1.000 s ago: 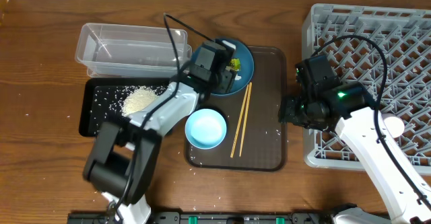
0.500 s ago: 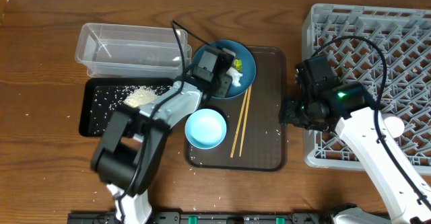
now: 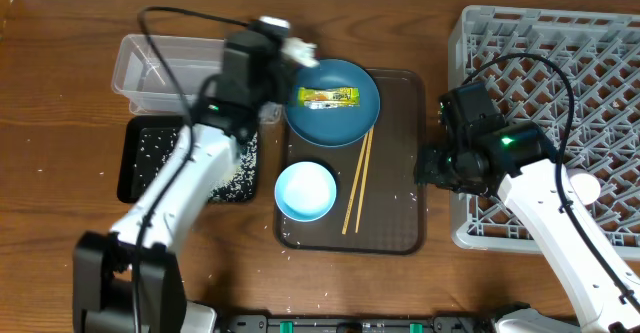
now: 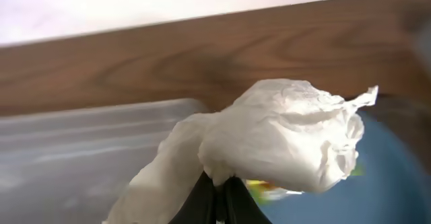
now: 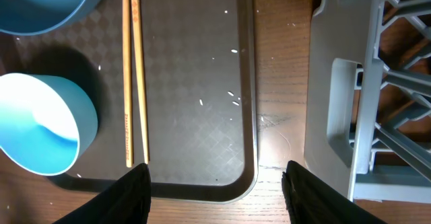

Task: Sort waste into correct bins and load items into the dishwasher rack
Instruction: 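Lift the white tissue with the left gripper and drop it into the clear container, then grasp the yellow snack wrapper on the blue plate with the left gripper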

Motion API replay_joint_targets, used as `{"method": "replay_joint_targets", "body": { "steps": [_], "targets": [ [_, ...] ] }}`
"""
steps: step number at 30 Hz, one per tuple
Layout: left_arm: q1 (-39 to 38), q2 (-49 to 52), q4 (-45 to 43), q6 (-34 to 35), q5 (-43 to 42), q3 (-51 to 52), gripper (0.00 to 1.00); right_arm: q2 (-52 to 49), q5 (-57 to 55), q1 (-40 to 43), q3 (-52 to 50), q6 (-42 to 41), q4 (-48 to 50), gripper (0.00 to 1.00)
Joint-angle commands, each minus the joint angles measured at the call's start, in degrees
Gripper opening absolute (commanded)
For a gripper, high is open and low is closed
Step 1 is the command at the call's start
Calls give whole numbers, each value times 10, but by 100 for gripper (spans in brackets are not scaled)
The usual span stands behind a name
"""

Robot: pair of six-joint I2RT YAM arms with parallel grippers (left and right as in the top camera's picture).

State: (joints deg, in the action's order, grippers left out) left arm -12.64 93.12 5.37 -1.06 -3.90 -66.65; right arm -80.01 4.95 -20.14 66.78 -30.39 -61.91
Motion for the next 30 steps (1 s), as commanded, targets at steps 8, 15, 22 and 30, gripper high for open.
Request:
{"method": "replay_joint_targets", "body": {
  "steps": [8, 15, 22, 30],
  "targets": [
    [69, 68, -18, 9, -47, -3, 68, 6, -4, 6, -2, 6, -5, 61],
    [-2, -6, -12, -17, -120, -4, 71, 6, -4, 6, -2, 6, -4, 61],
    [-84, 63, -18, -114, -63, -2, 71, 6, -4, 6, -2, 7, -8, 62],
    [-88, 181, -78, -178, -59, -2, 72, 6, -4, 5, -2, 6, -9, 62]
  ]
}}
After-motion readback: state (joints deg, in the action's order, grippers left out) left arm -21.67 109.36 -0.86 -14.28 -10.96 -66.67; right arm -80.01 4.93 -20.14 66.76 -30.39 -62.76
